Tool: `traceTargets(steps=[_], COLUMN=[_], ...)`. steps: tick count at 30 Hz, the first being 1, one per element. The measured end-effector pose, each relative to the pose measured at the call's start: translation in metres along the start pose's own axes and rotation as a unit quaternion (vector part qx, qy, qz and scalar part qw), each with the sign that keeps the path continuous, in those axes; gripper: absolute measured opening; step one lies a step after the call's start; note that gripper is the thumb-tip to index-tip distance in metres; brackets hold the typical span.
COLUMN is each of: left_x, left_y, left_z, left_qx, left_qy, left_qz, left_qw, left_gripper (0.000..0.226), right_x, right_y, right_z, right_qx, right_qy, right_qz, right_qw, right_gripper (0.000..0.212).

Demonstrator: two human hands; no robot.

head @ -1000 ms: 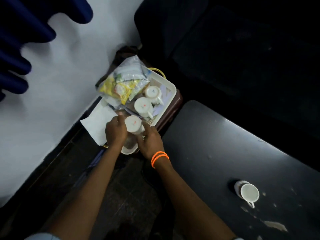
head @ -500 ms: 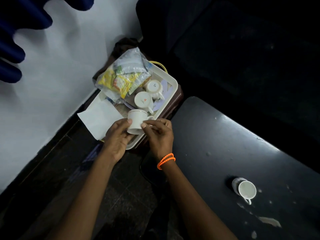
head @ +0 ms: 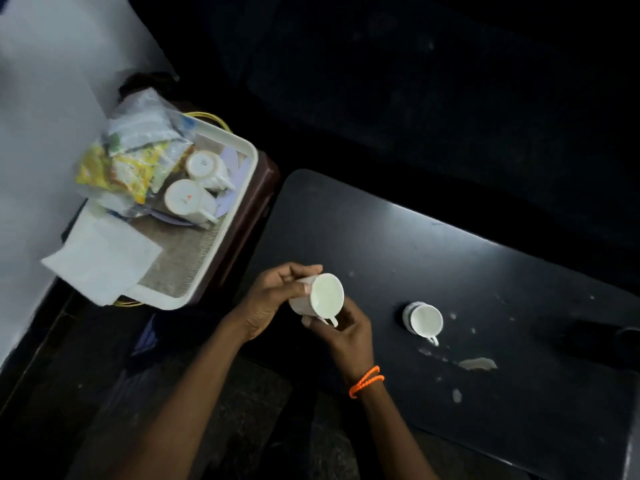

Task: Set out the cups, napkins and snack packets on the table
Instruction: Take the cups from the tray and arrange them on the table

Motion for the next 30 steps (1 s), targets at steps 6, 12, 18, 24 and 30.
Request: traceTargets(steps=[6, 12, 18, 24, 30], left_x=[0.038, 0.059, 0.063, 0.060, 0.051], left_y=[0.068, 0.112, 0.125, 0.129, 0.114], left_z=[0.054, 0.095, 0.106, 0.106, 0.106], left_qx=[0.213, 0.257, 0.263, 0.257, 0.145], left_qy=[-0.091, -0.152, -0.172, -0.167, -0.142], left_qz=[0.028, 0.014, 0.010, 0.002, -0.015], left_qw=[0.972, 0.954, 0.949, 0.952, 0.979], left_gripper=[0.024, 0.036, 0.047, 0.033, 0.042], right_x=[-0.049, -0.073, -0.074, -0.074, -0.093], right_y=[-0.078, -0.103, -0.114, -0.118, -0.119], right_z=[-0.052, -0.069, -0.075, -0.081, -0.094], right_qx=[-0.051, -0.071, -0.135, -0.149, -0.034], right_qy=[0.069, 0.100, 0.115, 0.129, 0.223], right_qz=[-0.241, -0.346, -0.349, -0.348, -0.436], right_qw=[0.967, 0.930, 0.920, 0.916, 0.871], right_gripper=[0.059, 0.054, 0.062, 0.062, 0.078])
Point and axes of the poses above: each hand's wrist, its own x-axis towards the middle knuckle, its own y-axis out of the palm, z = x × y, the point moved 8 cm from there along x, towards the middle knuckle, and after that the axes turned 12 degrees about z, right-handed, at the moved point
